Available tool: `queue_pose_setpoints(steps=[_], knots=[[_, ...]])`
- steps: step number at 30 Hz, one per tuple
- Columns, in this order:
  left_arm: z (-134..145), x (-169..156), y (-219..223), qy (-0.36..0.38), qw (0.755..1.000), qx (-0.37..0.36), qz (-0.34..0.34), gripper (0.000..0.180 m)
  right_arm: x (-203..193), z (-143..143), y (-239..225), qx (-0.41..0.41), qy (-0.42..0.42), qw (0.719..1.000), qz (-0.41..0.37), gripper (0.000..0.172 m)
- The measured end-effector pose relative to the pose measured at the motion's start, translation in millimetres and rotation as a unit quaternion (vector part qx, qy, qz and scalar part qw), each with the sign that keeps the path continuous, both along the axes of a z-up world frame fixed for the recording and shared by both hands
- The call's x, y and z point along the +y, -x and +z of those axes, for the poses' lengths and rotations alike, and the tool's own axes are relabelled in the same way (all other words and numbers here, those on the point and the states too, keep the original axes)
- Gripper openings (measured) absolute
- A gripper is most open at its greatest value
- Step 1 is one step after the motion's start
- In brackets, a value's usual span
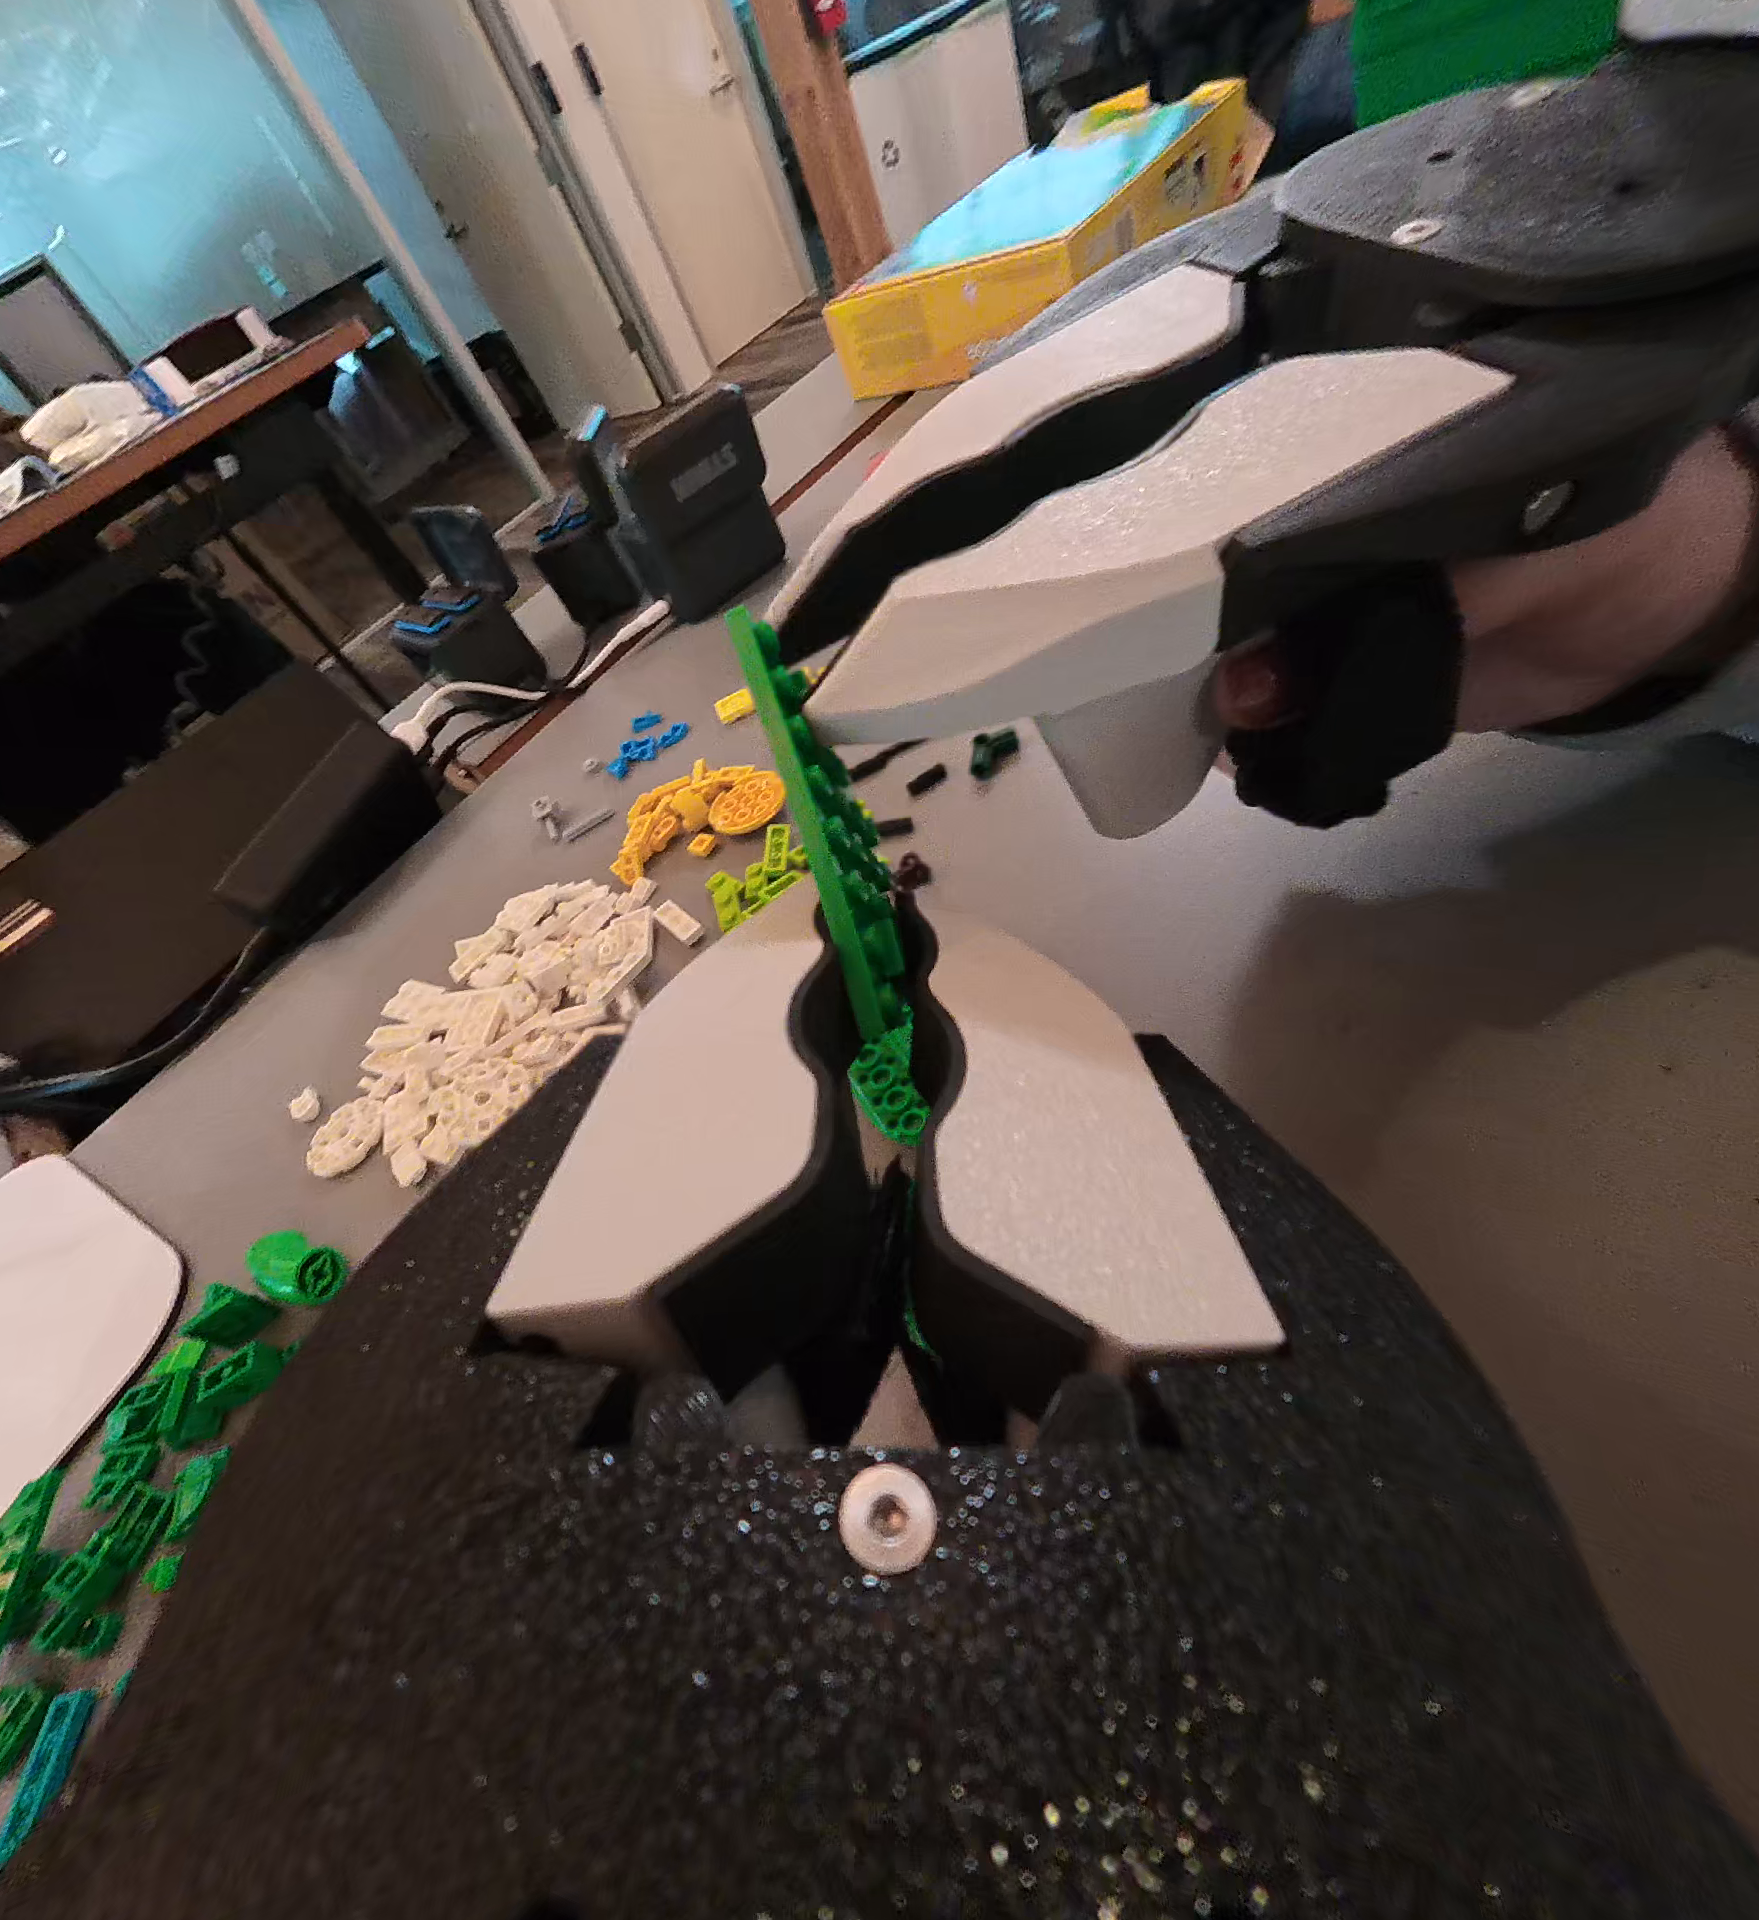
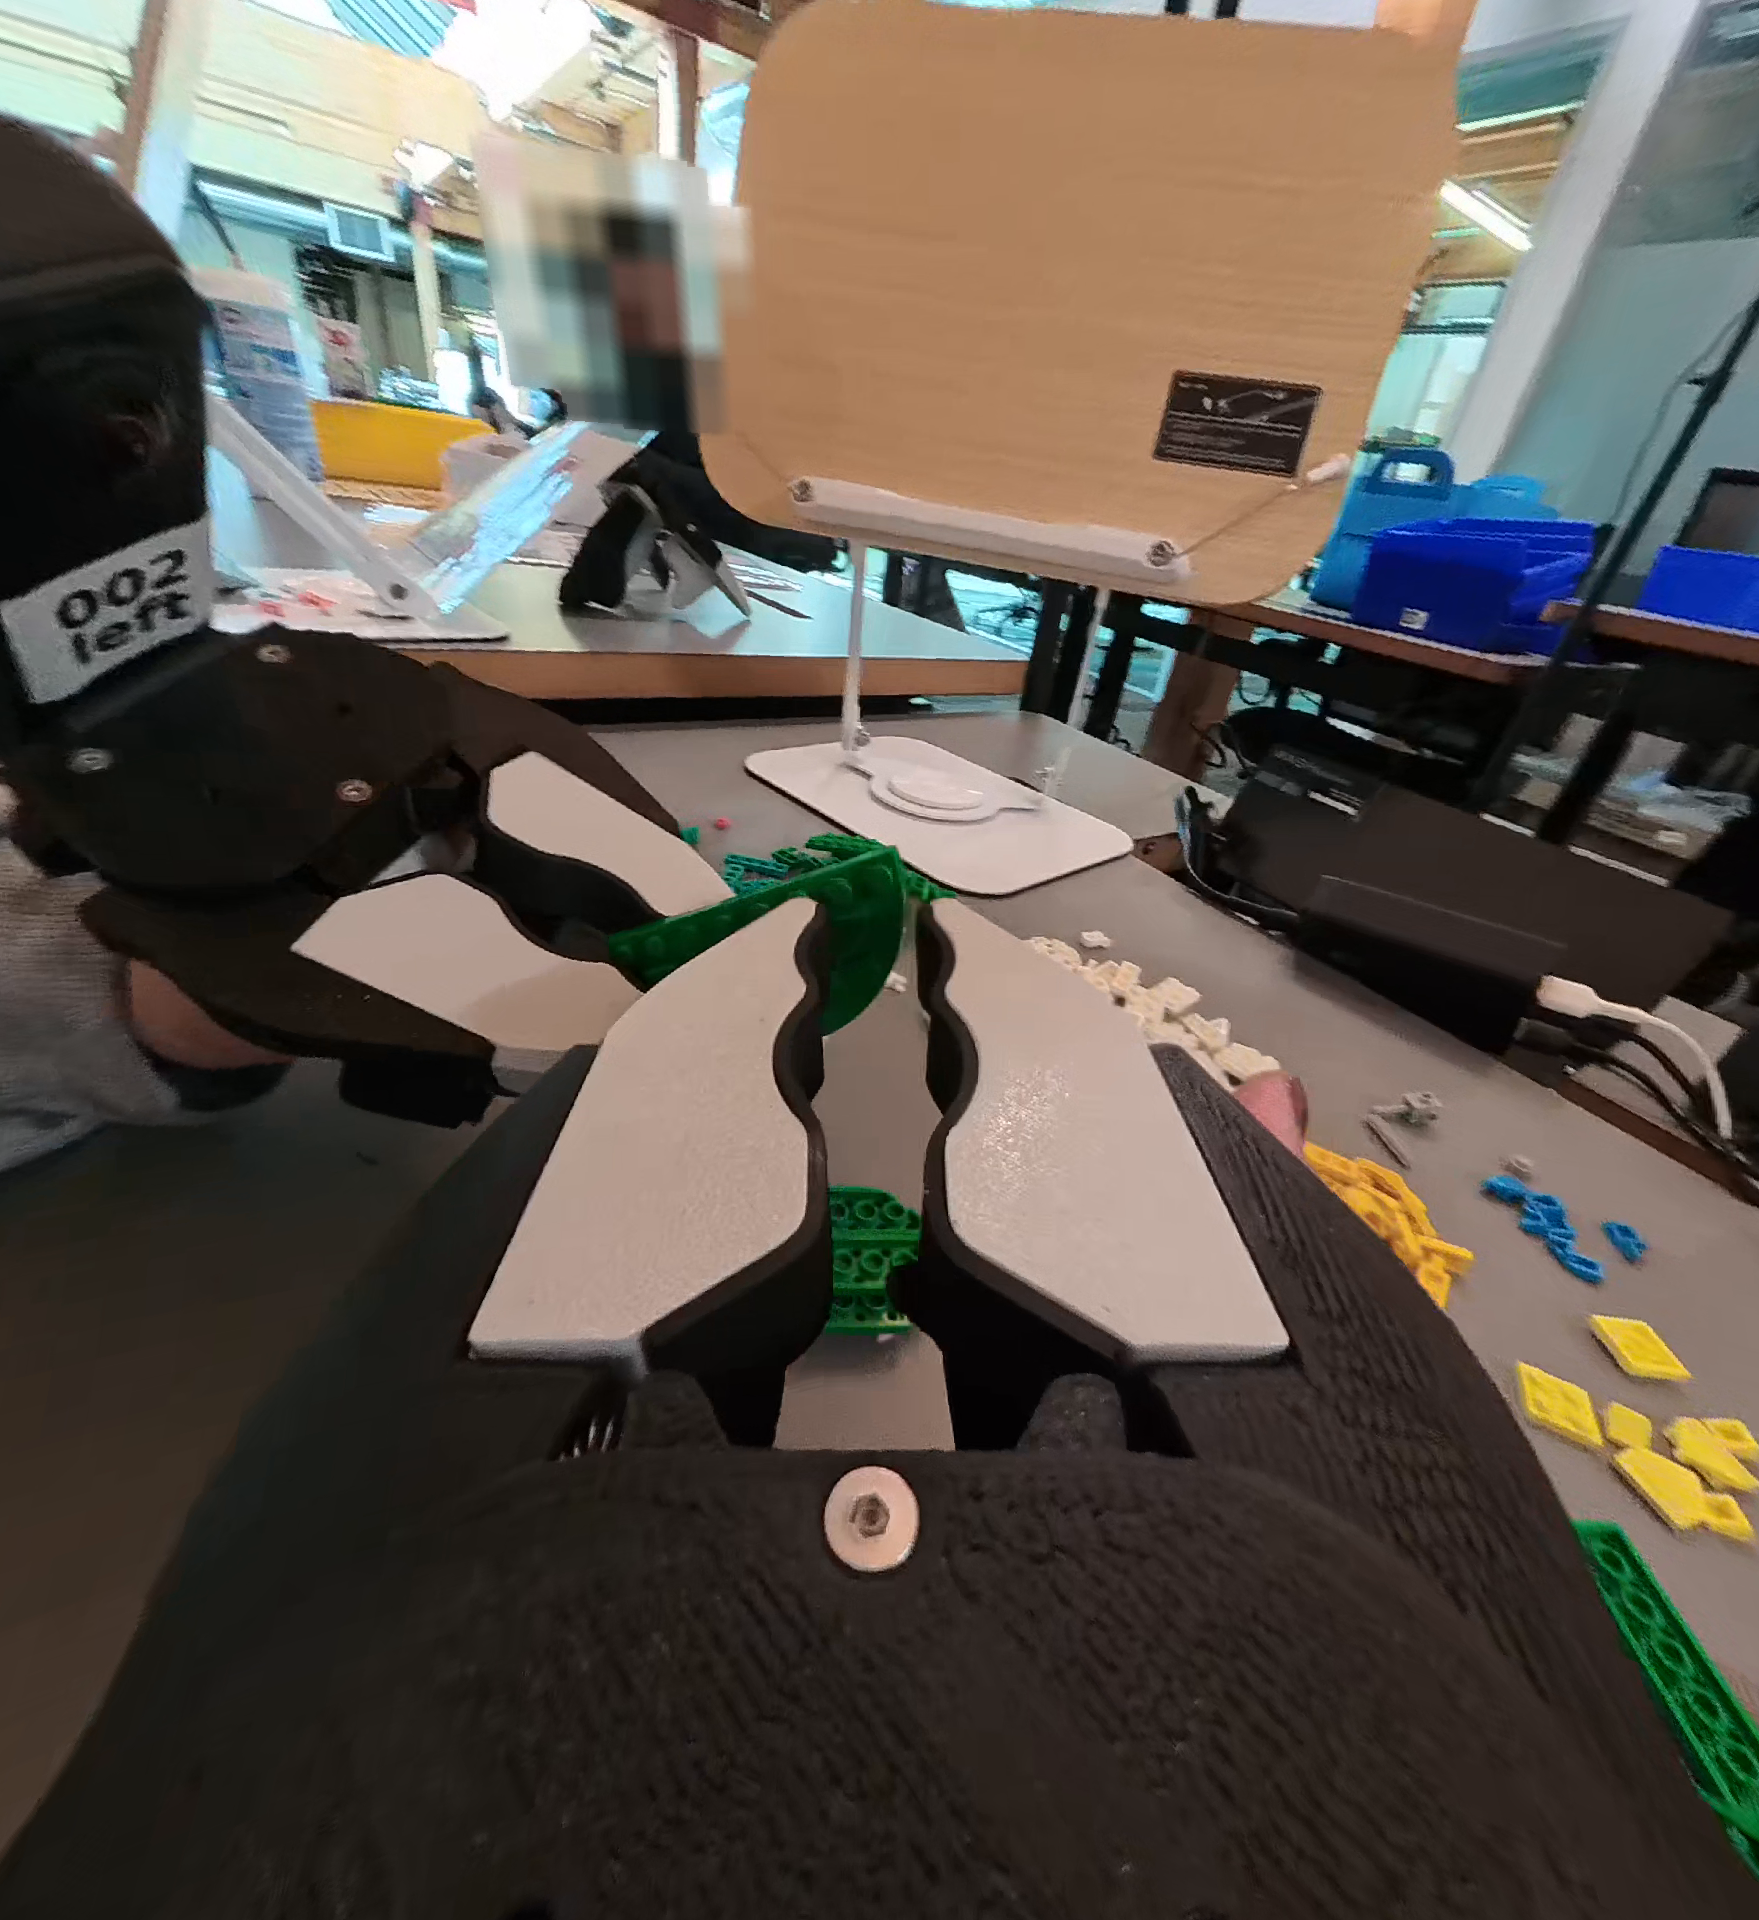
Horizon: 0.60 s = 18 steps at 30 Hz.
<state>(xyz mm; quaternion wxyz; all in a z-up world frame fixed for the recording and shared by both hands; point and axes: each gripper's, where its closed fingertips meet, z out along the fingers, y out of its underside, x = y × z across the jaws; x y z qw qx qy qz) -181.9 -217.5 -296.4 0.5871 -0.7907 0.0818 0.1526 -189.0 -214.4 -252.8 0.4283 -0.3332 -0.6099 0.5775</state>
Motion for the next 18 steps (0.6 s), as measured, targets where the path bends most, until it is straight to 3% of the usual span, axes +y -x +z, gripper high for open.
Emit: queue_pose_setpoints(steps=[4,12,18], knots=[[2.7,-0.7,-8.2,-0.008,0.999,0.004,-0.031,0.006,-4.4,3.1,-6.6,0.008,-0.005,0.999,0.033,0.012],[0.7,-1.1,0.8,0.004,1.000,0.013,0.006,0.006,-2.6,1.8,-4.7,0.037,-0.115,0.992,-0.034,0.010],[-4.2,-0.8,1.1,0.015,1.000,0.007,-0.001,0.005,-1.9,-3.5,-6.1,-0.007,-0.072,0.997,0.020,0.010]])
